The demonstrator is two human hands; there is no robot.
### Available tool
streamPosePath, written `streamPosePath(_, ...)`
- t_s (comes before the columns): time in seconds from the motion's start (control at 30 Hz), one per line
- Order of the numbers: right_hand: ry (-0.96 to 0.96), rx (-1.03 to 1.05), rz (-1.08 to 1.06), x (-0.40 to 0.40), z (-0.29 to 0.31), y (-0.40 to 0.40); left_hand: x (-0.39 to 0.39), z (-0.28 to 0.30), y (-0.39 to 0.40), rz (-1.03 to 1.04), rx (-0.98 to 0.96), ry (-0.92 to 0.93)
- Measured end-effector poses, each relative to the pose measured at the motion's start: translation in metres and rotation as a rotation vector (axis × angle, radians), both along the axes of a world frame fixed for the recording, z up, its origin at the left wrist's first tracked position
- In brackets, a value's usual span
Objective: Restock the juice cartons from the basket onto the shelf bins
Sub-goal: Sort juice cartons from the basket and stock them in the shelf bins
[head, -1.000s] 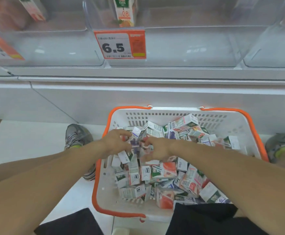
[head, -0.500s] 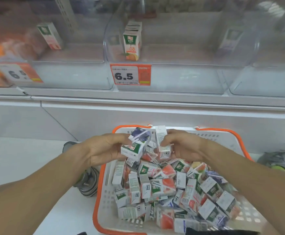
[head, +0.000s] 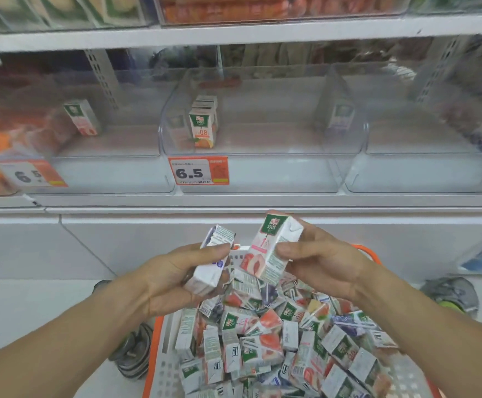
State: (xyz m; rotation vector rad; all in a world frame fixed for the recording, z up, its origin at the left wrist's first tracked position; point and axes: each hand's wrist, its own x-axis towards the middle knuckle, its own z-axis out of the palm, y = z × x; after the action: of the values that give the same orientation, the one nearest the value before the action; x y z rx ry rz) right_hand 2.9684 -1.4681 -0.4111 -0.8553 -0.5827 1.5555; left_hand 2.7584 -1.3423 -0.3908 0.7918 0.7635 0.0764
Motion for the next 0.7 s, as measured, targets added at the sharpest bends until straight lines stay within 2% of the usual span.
streamPosePath(0.07, 0.043, 0.06, 0.052, -0.003, 0.003, 0.0, 0.002, 0.007, -0.001, -0.064, -0.014, -0.036)
streamPosePath(0.17, 0.042, 0.114, 0.116, -0.008, 0.006, 0.002, 0.0, 0.019, -0.003, -0.281, 0.042, -0.101)
streamPosePath(0.3, -0.02, 0.108, 0.103, -0.018, 0.01, 0.006, -0.011, 0.027, 0.01, -0.278, 0.204, -0.08)
streamPosePath(0.5, -0.5, 0.012, -0.065, -0.05, 0.047, 0.018, -0.036, 0.049, 0.05, -0.249, 0.425, -0.065)
streamPosePath(0.6, -0.609, -0.005, -0.215, -0.072, 0.073, 0.041, -0.055, 0.061, 0.069, -0.213, 0.532, -0.092)
streamPosePath(0.7, -0.681, 0.065, -0.339, -0.094, 0.098, 0.077, -0.078, 0.072, 0.09, -0.07, 0.578, -0.115)
